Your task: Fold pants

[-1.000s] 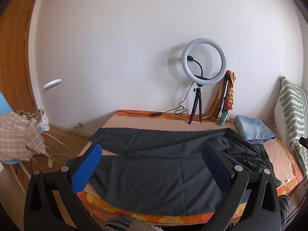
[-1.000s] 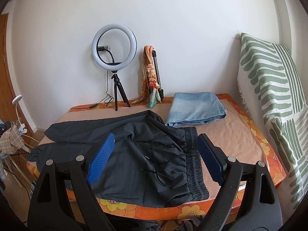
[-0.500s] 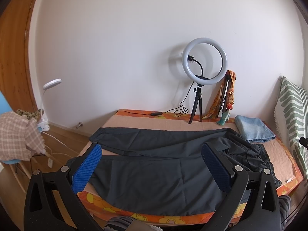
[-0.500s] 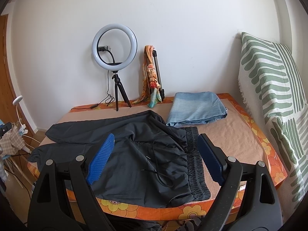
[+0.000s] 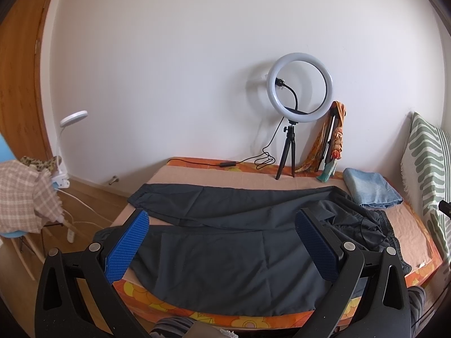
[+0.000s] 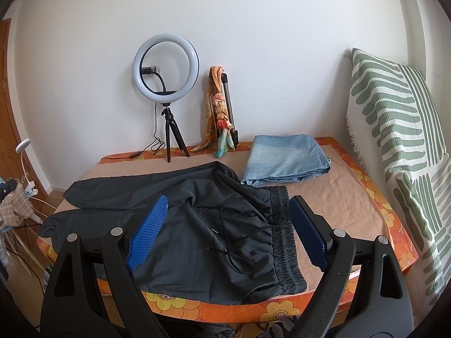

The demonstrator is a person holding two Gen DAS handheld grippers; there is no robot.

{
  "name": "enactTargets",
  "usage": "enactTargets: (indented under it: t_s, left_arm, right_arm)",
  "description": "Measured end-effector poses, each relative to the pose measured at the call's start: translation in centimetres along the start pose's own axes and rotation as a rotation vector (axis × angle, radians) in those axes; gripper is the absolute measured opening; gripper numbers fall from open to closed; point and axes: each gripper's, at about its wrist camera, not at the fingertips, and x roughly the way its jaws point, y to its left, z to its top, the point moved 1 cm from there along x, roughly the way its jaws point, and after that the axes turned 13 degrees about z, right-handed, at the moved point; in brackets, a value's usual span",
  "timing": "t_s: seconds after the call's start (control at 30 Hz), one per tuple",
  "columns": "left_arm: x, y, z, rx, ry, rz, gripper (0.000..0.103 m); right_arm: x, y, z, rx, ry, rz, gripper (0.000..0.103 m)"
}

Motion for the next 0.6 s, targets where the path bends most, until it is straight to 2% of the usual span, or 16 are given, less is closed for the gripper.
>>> enactTargets:
  t_s: [0.5,0.6]
  left_arm:
    - [0.44,0.33,0.15,-0.007,0.004,0.005,0.103]
    - [0.48,0.40,0.10,-0.009,0.004,0.006,0.103]
  right_arm:
    - [0.09,0.39,0.31,-0.023,-0.003,-0.045,0.090]
    - [0.17,0.47,0.45,-0.025,-0.002,-0.046,0.093]
